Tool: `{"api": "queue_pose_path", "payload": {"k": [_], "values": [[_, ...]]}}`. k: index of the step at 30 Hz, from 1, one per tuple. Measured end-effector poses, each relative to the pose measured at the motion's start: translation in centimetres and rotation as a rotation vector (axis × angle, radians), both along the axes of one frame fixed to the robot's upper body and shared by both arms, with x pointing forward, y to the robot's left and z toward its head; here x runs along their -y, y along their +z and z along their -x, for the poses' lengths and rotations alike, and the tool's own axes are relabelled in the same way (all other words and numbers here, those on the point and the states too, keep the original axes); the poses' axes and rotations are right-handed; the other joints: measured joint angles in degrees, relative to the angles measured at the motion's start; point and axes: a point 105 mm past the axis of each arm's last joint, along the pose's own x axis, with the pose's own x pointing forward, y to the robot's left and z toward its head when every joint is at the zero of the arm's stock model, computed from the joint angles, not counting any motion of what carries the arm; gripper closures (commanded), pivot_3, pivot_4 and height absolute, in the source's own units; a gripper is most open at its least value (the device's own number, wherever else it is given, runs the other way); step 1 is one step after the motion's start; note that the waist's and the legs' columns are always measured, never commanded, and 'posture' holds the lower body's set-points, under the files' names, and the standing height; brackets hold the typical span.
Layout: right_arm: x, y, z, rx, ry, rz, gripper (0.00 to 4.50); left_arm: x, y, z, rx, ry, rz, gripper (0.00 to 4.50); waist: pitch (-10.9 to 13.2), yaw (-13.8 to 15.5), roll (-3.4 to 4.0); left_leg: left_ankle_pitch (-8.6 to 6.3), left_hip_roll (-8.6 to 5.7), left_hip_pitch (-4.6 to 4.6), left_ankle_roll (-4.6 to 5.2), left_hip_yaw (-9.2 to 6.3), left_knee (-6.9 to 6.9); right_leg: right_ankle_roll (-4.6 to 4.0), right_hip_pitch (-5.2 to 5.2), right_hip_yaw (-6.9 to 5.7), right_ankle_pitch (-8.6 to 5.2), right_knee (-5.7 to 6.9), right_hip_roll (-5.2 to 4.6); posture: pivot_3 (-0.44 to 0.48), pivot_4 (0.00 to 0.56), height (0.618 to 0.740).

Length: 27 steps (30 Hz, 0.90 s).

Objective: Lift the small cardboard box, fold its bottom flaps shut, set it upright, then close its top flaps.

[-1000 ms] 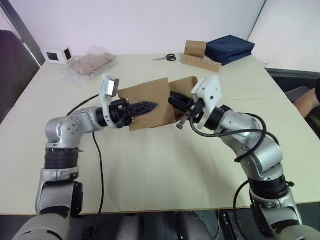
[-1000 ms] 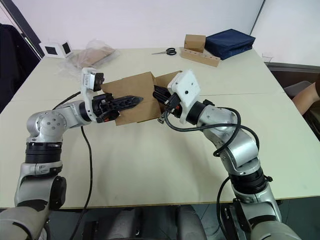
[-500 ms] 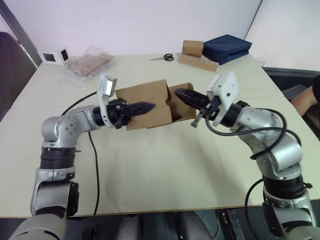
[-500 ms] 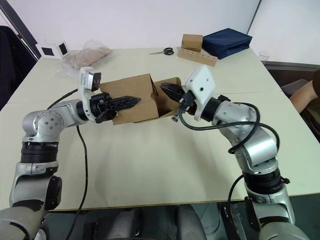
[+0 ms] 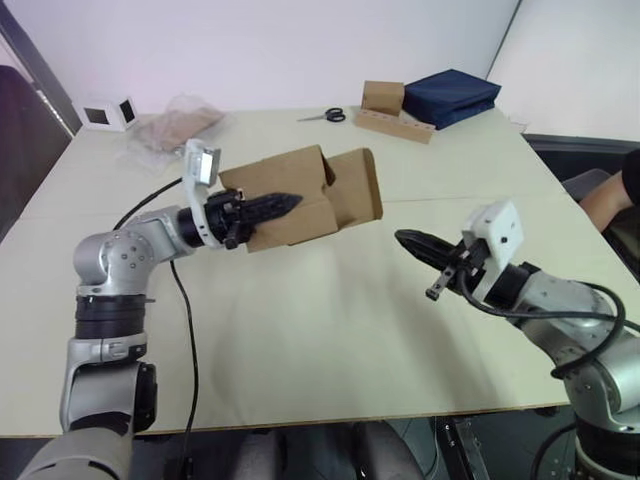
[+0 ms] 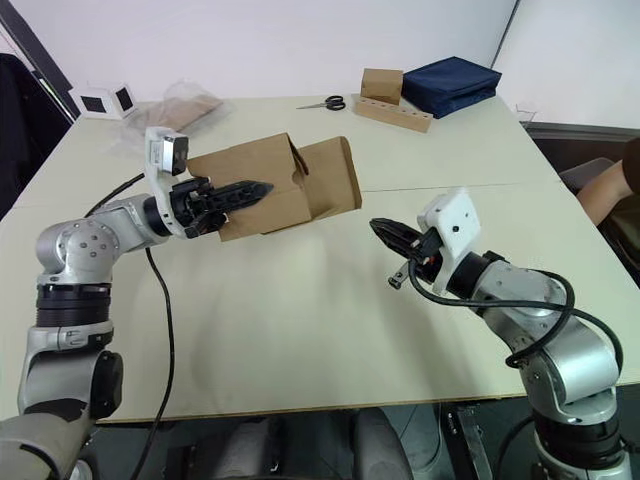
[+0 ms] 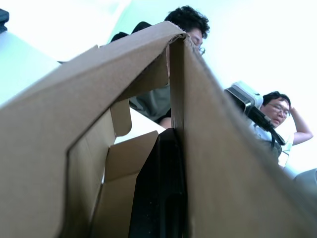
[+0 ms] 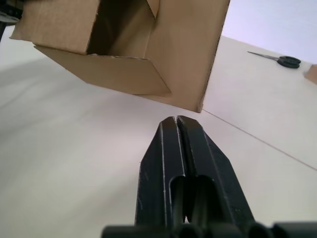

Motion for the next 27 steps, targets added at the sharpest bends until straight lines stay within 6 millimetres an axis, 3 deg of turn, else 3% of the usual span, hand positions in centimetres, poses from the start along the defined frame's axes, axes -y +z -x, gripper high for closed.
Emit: {"api": "queue_pose_path", "payload": {"k": [15, 27], "values": [[-6.1, 0.3, -1.8, 0.041, 0.122, -0.092, 4.5, 0.9, 0.0, 0.3, -0.027, -0.038, 0.021, 4.41, 0.0, 0.1, 0.0, 0.01, -0.01, -0.02, -0.02, -0.01, 0.0, 0.0, -0.01, -0.01, 0.0, -0.02, -0.02, 0.0, 0.15, 0.74], [-7.0, 0.2, -1.5, 0.039, 0.222, -0.053, 4.5, 1.0, -0.2, 0.4, -0.05, -0.057, 0.027, 4.41, 0.0, 0.1, 0.0, 0.01, -0.01, -0.02, -0.02, -0.01, 0.0, 0.0, -0.01, -0.01, 0.0, -0.02, -0.02, 0.0, 0.15, 0.74]]}}
